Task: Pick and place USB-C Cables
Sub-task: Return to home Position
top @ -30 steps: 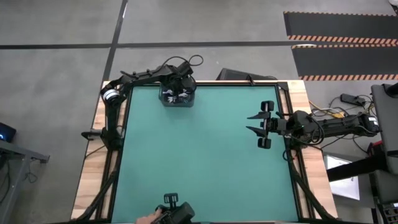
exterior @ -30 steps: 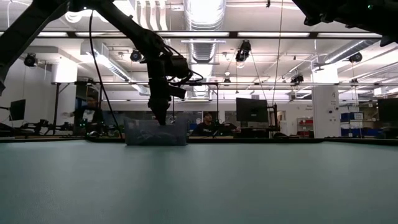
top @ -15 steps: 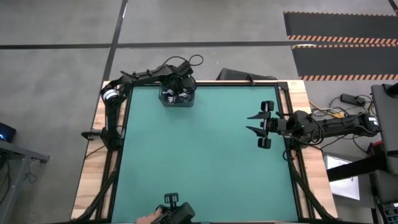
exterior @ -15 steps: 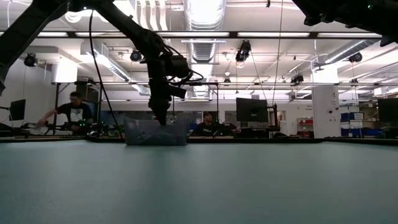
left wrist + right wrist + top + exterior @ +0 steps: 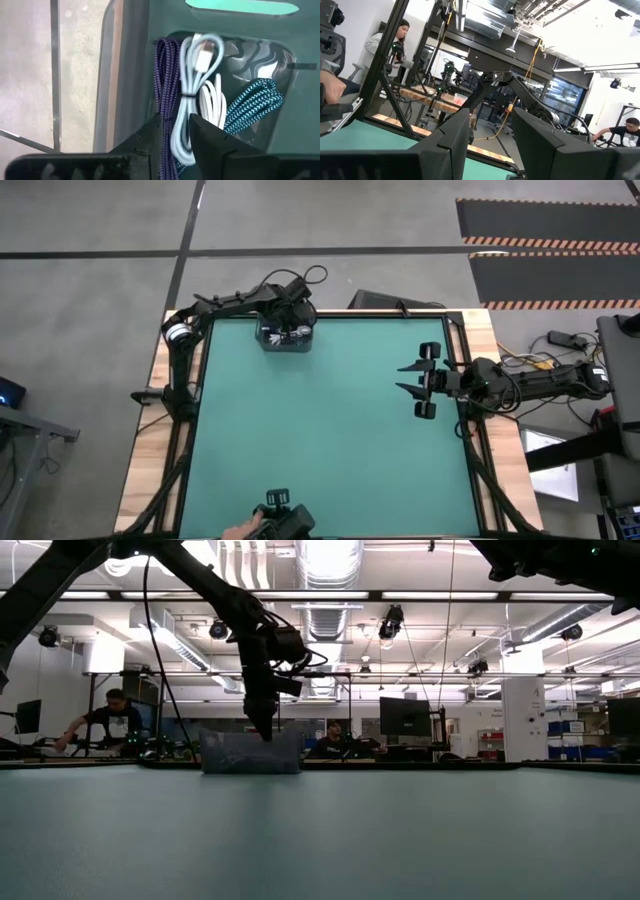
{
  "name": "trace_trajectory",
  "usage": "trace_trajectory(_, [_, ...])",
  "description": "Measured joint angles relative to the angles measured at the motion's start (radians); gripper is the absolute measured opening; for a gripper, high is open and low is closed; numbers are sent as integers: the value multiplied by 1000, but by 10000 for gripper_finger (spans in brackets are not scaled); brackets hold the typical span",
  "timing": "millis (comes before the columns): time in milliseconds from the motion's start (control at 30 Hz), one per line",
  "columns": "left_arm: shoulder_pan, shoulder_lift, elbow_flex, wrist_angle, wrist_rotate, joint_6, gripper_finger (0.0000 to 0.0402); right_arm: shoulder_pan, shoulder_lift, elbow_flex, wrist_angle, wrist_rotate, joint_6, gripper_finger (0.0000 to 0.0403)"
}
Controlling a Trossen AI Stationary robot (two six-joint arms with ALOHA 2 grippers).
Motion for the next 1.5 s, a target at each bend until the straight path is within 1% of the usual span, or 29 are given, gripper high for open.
trace_trajectory(200, [-2,0,0,1,0,-5,82,0,0,0,0,0,0,141])
trace_trajectory(367, [-17,-15,0,-2,0,-57,82,0,0,0,-6,0,-2,141])
trace_trajectory(600, [-89,-61,-1,-15,5,-108,82,0,0,-6,-8,0,-25,141])
trace_trajectory(700, [-137,-100,-11,-11,38,-133,82,0,0,-16,-10,0,-36,141])
trace_trajectory(833, [-208,-164,-25,-12,135,-185,81,0,-8,-25,-9,4,-38,141])
trace_trajectory(900, [-249,-203,-41,-3,187,-188,81,0,-15,-32,-9,18,-46,141])
trace_trajectory(1000, [-319,-272,-96,41,212,-189,81,0,-28,-48,-12,43,-53,141])
trace_trajectory(1133, [-405,-384,-215,161,215,-230,81,0,-50,-66,-10,52,-53,141])
trace_trajectory(1233, [-465,-478,-329,256,215,-263,81,0,-70,-77,-11,57,-49,141])
trace_trajectory(1367, [-533,-606,-484,382,215,-318,81,0,-100,-93,-40,96,-48,141])
trace_trajectory(1500, [-565,-738,-633,513,214,-389,81,0,-126,-110,-96,122,-22,141])
